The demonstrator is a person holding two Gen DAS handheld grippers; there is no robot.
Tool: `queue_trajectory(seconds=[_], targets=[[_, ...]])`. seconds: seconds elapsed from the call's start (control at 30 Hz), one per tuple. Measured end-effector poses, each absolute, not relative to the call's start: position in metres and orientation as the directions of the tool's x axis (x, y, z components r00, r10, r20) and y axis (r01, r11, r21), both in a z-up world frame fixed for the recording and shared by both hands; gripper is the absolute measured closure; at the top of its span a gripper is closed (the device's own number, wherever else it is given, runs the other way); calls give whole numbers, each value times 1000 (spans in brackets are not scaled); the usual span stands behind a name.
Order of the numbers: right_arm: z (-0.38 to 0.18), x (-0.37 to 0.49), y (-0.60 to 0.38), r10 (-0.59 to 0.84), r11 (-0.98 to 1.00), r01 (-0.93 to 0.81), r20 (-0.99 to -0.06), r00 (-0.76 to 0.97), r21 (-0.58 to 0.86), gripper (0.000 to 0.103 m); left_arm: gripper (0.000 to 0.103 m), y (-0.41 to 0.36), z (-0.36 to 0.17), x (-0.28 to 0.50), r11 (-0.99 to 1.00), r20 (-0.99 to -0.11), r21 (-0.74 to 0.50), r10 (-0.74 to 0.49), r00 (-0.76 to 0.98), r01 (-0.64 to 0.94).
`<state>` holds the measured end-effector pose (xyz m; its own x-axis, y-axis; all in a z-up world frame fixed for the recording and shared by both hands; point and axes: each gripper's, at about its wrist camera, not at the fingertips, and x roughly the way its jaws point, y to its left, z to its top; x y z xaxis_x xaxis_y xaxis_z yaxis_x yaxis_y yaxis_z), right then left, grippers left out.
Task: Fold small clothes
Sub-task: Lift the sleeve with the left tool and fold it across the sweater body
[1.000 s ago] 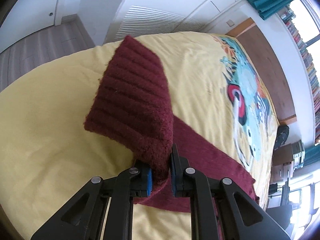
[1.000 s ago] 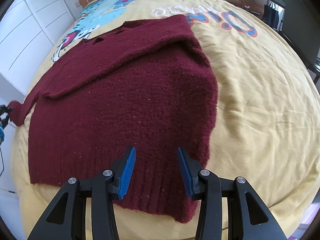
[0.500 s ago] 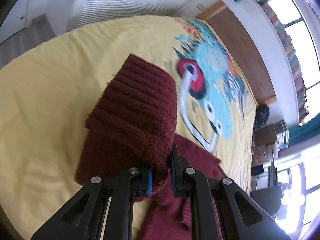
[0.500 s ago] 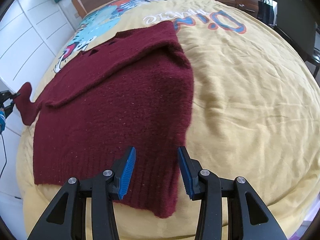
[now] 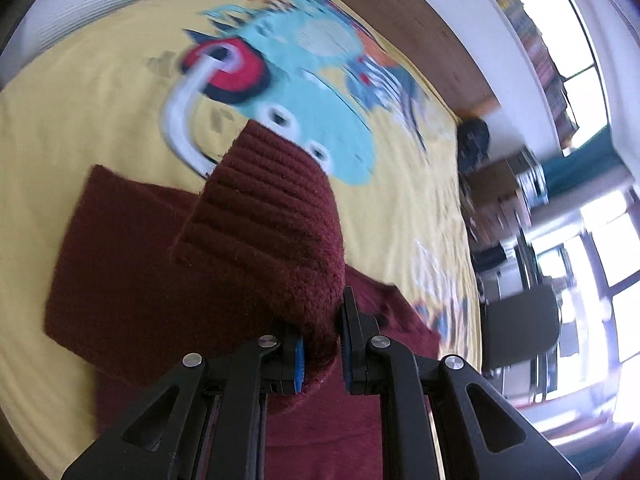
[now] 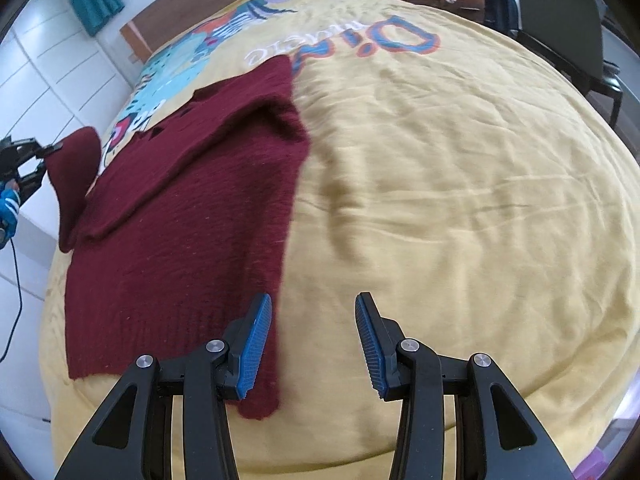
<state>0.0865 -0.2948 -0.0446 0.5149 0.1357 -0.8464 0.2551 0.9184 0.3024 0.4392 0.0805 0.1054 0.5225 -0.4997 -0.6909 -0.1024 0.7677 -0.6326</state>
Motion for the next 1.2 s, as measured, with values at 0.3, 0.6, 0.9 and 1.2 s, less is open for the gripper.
queue_trajectory(seconds=[0.3, 0.6, 0.9, 1.2], targets=[[-52, 72, -321, 129, 899, 299, -846, 517, 320, 58, 92, -29, 84, 436, 821, -742, -569, -532, 408, 36], [-57, 74, -321, 139, 897, 297, -846, 514, 328, 58, 92, -88, 38, 407, 878, -824, -470, -475, 310, 95], [-63, 74, -321, 142, 896, 300, -851, 505, 328, 58, 92, -118, 24, 394, 898, -853, -410, -439, 283, 158], [-67, 76, -322, 147, 893, 304, -854, 499, 331, 58, 89, -140, 4, 377, 910, -888, -332, -390, 242, 248]])
